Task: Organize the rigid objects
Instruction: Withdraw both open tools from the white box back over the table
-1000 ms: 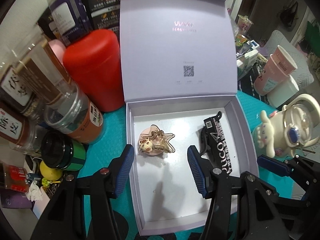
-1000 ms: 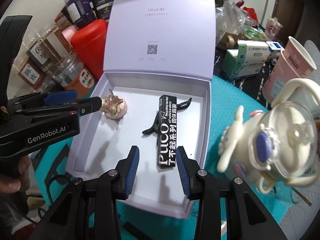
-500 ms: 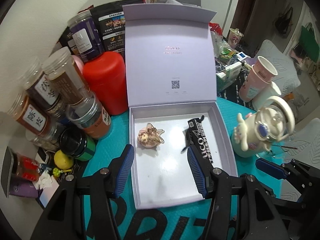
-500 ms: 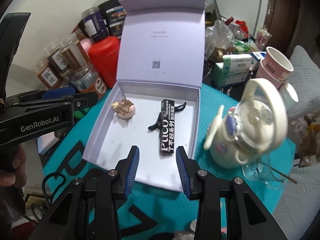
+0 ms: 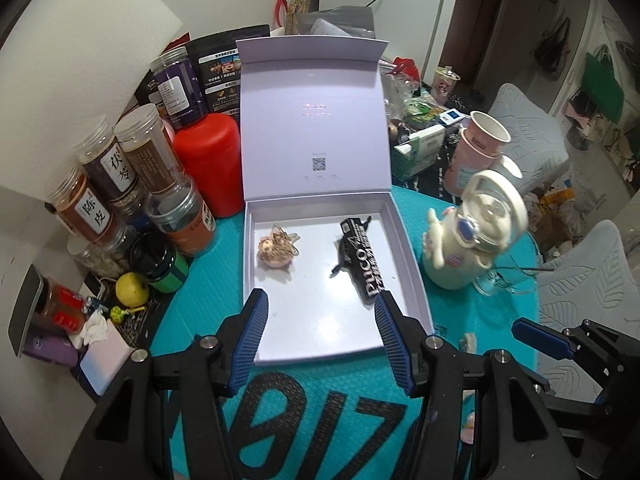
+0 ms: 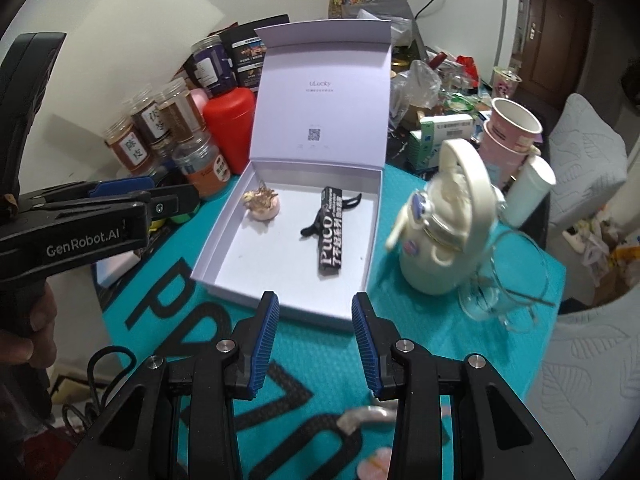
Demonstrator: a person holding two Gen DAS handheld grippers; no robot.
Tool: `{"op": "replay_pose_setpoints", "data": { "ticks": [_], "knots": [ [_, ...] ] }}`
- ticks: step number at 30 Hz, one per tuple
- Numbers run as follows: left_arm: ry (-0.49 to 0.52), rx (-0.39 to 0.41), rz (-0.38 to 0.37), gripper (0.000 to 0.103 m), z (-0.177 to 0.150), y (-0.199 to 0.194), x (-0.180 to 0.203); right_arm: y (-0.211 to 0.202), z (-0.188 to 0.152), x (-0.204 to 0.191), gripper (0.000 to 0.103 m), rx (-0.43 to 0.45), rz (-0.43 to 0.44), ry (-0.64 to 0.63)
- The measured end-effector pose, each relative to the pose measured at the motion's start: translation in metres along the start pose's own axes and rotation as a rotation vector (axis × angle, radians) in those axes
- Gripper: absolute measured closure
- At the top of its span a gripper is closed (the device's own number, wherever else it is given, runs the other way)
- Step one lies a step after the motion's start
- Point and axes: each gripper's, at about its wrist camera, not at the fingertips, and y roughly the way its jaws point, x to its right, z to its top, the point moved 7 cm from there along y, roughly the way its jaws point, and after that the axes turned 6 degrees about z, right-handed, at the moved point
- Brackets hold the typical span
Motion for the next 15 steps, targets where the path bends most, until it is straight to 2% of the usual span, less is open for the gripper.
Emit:
{"op": "replay_pose_setpoints", "data": {
  "ticks": [8, 9, 10, 12, 13, 15],
  "knots": [
    [0.049, -0.014, 0.002, 0.048, -0.032, -0.018, 0.022, -0.025, -0.040, 0.008, 0.058, -0.013, -0.003, 0.020],
    [0.058, -0.019, 0.007, 0.044, -0.037, -0.018, 0.026, -0.027, -0.042, 0.009, 0.058, -0.015, -0.004, 0.022],
    [0.064, -0.025, 0.011, 0.029, -0.040, -0.018, 0.028, -0.031, -0.048, 0.012, 0.058, -0.018, -0.008, 0.027],
    [0.073, -0.035, 0.007, 0.008, -0.050, -0.017, 0.035, -0.036, -0.056, 0.016, 0.057, -0.021, -0.012, 0.034],
    [0.075, -0.037, 0.006, 0.004, -0.053, -0.017, 0.038, -0.039, -0.062, 0.019, 0.055, -0.023, -0.017, 0.039],
    [0.087, -0.053, 0.002, 0.004, -0.062, -0.016, 0.046, -0.045, -0.072, 0.024, 0.055, -0.025, -0.023, 0.049]
  ]
}}
